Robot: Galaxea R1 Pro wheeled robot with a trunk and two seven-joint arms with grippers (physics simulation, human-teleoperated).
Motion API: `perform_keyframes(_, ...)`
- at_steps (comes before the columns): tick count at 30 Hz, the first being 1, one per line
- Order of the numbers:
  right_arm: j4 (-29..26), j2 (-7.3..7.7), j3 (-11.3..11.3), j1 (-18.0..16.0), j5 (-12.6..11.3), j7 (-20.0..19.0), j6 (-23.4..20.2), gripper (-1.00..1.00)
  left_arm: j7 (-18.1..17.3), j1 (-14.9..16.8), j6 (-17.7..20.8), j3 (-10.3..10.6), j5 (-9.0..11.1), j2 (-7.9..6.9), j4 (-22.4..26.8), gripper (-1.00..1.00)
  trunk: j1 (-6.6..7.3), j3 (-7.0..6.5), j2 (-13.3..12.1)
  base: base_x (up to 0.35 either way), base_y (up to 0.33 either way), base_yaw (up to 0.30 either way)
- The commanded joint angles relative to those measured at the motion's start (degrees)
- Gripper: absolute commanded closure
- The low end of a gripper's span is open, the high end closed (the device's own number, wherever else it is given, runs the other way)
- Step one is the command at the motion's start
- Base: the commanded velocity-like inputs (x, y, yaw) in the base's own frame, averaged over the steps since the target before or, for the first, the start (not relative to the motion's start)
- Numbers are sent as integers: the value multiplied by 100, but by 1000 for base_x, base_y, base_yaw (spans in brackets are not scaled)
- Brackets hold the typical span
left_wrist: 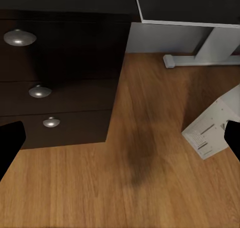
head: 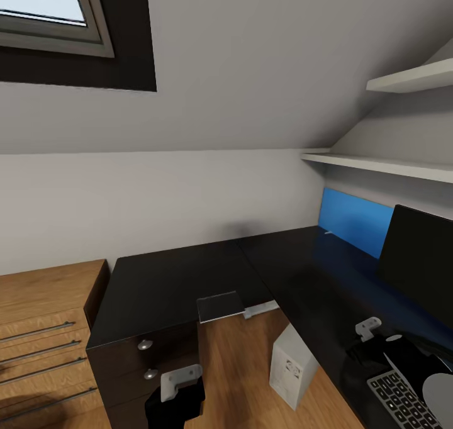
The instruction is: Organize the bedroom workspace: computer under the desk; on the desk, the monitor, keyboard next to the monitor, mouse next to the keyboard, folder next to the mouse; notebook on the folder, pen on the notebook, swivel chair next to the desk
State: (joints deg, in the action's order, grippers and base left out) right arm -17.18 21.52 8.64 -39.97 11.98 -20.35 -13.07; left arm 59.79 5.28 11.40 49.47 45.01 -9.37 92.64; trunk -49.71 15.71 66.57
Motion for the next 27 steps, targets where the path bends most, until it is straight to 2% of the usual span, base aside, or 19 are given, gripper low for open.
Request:
perform_keyframes(1, -15, 2, 6, -2, 49, -24, -30, 100, 37, 8, 46, 10, 8, -4, 9, -100, 0, 8, 5, 0, 0, 0)
perform_keyframes(14, -22, 1, 10, -2, 50, -15, -169, 100, 42, 8, 44, 0, 8, -4, 9, -100, 0, 8, 5, 0, 0, 0)
perform_keyframes(15, -22, 1, 12, -2, 50, -16, -169, -100, 42, 8, 42, 0, 8, -4, 9, -100, 0, 8, 5, 0, 0, 0)
perform_keyframes(27, -22, -8, 15, -2, 50, -21, -144, -100, 42, 8, 37, -13, 8, -4, 8, -100, 0, 8, 5, 0, 0, 0)
